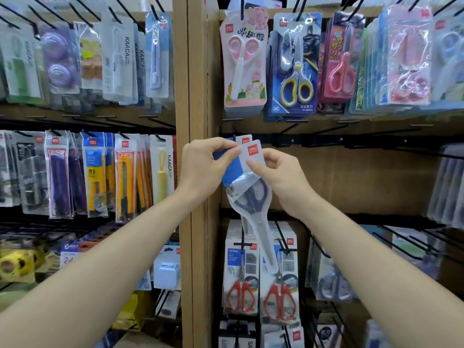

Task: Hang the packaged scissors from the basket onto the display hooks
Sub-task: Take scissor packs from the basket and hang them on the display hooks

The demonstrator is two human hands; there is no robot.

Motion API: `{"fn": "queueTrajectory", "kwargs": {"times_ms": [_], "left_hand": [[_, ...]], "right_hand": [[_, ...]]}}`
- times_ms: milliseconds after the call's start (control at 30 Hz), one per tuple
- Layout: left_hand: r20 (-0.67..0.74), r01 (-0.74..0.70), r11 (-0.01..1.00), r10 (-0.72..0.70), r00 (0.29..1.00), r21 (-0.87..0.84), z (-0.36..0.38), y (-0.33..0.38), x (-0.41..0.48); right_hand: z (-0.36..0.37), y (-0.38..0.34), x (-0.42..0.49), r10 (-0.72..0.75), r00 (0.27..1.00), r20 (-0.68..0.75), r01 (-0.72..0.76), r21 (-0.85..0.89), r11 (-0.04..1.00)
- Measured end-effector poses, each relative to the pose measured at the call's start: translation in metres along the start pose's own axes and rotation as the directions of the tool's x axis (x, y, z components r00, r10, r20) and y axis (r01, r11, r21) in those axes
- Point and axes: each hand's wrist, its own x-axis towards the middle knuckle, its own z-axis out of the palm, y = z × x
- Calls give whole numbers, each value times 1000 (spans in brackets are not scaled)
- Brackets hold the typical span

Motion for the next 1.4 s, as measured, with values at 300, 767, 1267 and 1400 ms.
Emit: {"fn": "queueTrajectory", "kwargs": {"times_ms": [300,767,1267,1400], "left_hand": [[-73,-163,723,284,956,671,-1,-31,14],[-16,-246,771,315,949,587,-4,-64,-4],[-100,-237,809,340,935,538,-4,-68,-12],[-105,-241,810,346,932,534,-4,-69,-12]], "right_hand": [[20,-6,51,59,977,-207,-63,-13,998],[28,26,57,-293,880,-374,85,-483,871],[12,90,81,-24,981,193,192,-980,-43],[6,95,107,121,971,204,213,-974,-70]]}}
